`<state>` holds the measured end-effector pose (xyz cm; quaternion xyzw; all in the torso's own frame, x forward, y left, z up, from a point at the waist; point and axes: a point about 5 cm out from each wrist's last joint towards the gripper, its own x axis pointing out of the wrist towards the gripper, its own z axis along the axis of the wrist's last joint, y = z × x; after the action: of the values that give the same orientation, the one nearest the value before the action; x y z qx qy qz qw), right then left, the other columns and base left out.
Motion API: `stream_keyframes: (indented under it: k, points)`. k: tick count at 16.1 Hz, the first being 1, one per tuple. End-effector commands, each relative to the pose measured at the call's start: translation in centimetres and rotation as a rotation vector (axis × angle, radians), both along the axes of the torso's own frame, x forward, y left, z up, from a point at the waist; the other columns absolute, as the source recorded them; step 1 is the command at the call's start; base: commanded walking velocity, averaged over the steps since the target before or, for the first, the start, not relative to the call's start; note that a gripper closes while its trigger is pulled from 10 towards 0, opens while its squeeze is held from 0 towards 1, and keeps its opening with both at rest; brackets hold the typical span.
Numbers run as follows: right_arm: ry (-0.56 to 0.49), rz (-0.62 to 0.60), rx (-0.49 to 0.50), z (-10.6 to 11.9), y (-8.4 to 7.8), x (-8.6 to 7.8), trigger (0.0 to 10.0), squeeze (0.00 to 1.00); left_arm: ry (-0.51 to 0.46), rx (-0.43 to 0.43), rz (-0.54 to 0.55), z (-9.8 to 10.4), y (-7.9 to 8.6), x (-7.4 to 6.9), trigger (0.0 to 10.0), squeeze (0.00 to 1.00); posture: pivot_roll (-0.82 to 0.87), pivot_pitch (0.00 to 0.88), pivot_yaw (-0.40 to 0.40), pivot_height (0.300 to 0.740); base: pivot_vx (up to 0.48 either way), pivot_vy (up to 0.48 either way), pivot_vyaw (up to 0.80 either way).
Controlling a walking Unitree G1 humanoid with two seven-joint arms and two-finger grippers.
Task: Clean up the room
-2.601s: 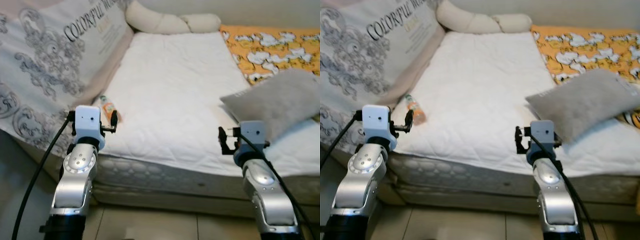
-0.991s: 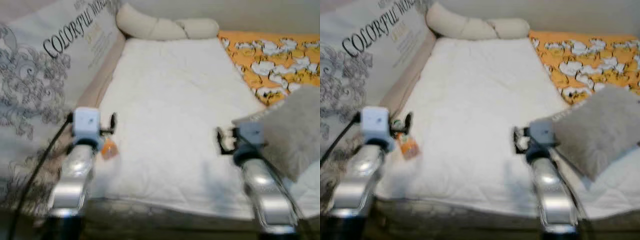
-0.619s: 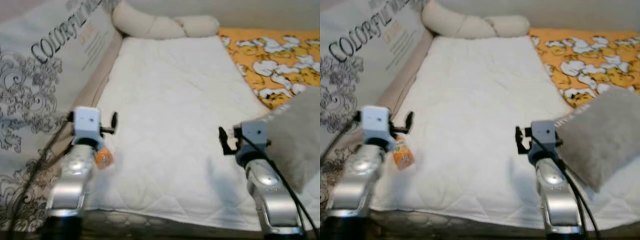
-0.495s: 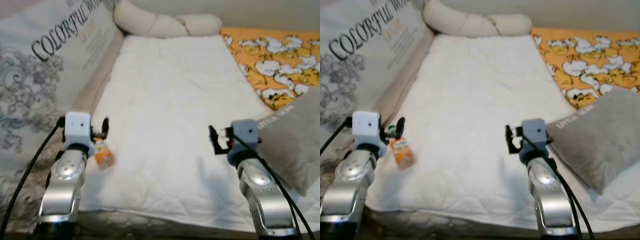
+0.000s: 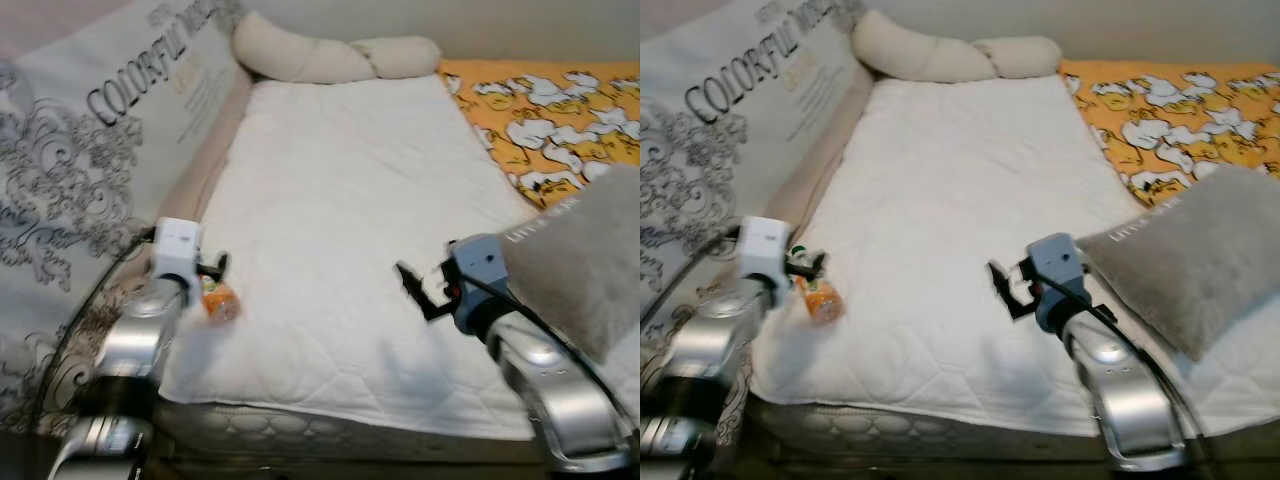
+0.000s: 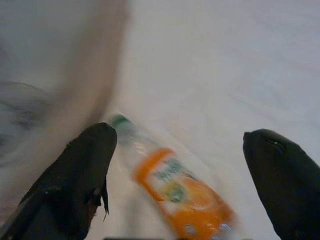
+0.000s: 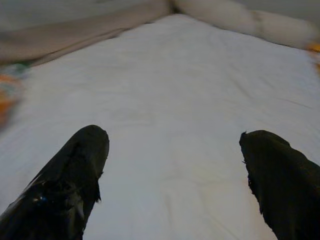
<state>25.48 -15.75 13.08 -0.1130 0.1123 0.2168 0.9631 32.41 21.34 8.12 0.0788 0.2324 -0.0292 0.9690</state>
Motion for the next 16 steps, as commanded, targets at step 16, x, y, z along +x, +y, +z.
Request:
stream_keyframes:
  k: [16]
  points:
    - [0.233, 0.443, 0.101, 2.4, 1.9, -2.8, 10.0, 1.00, 0.212, -0.213, 0.317, -4.0, 1.2, 0.9, 10.0, 0.00, -0.27, 0.000, 0.050, 0.740, 0.000, 0.000, 0.00]
